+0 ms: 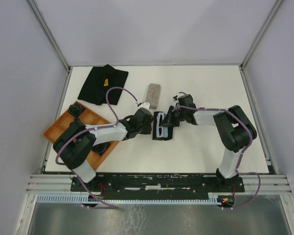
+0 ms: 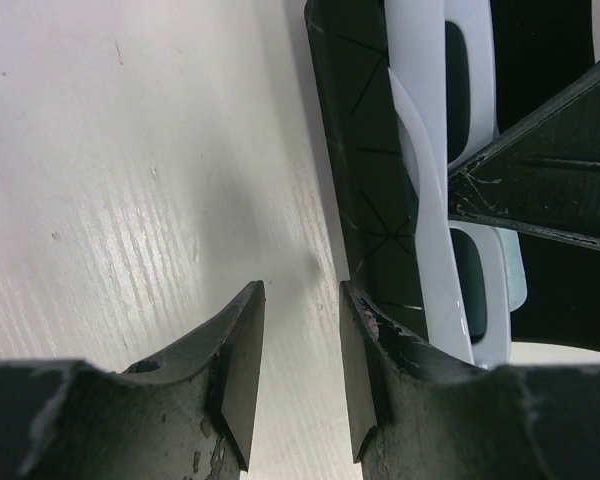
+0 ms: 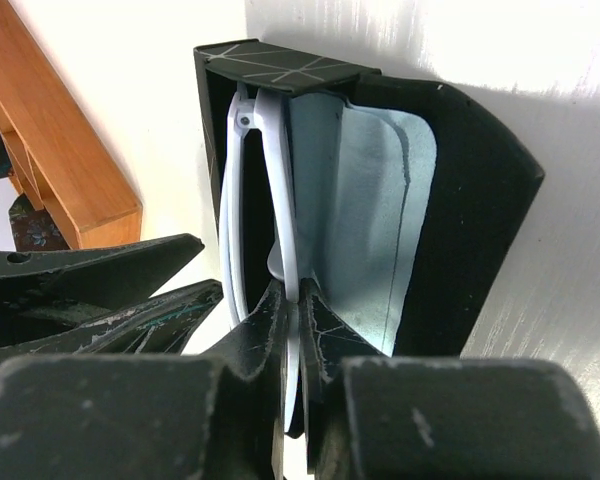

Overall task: Organize the sunglasses
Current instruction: Place the sunglasses in the sunglasses case.

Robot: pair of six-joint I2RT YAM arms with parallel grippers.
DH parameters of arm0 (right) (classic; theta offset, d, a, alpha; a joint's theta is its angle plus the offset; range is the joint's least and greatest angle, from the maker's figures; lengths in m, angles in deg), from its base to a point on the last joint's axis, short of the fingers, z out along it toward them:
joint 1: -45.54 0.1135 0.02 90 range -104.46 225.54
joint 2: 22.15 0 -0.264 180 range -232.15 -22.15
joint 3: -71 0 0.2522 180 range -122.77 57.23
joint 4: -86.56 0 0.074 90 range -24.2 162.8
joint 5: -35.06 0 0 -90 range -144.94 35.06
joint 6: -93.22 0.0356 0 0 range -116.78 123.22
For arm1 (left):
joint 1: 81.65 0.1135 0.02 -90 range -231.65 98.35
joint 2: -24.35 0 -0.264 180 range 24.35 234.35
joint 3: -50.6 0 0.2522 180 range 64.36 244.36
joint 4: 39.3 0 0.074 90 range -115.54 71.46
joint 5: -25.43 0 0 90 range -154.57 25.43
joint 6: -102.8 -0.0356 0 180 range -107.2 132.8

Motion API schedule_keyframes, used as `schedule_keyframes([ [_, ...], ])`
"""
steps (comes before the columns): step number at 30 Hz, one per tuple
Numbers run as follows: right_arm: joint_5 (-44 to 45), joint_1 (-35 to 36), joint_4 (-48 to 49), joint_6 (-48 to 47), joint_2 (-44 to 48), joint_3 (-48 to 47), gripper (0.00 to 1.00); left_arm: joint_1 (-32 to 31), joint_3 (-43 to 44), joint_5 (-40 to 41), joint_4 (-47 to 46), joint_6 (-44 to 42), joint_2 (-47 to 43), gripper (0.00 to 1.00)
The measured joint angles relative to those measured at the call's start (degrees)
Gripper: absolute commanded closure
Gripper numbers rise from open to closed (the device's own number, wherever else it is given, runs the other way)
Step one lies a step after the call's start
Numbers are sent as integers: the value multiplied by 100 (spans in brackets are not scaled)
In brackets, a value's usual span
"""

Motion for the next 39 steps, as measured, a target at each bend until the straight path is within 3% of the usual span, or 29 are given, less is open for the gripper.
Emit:
schedule_keyframes([
  [13, 90, 0, -420, -238, 22, -225, 70, 0, 33, 2, 2, -4, 0, 57],
  [30, 815, 0, -1786, -1126, 573, -562, 72, 0, 197, 2, 44, -50, 2, 56],
  [36, 1397, 0, -2140, -1641, 1646, -518, 72, 2, 326, 33, 39, -90, 50, 56],
  [39, 2135, 0, -2332, -1867, 2518, -450, 72, 2, 326, 63, 48, -101, 118, 56],
])
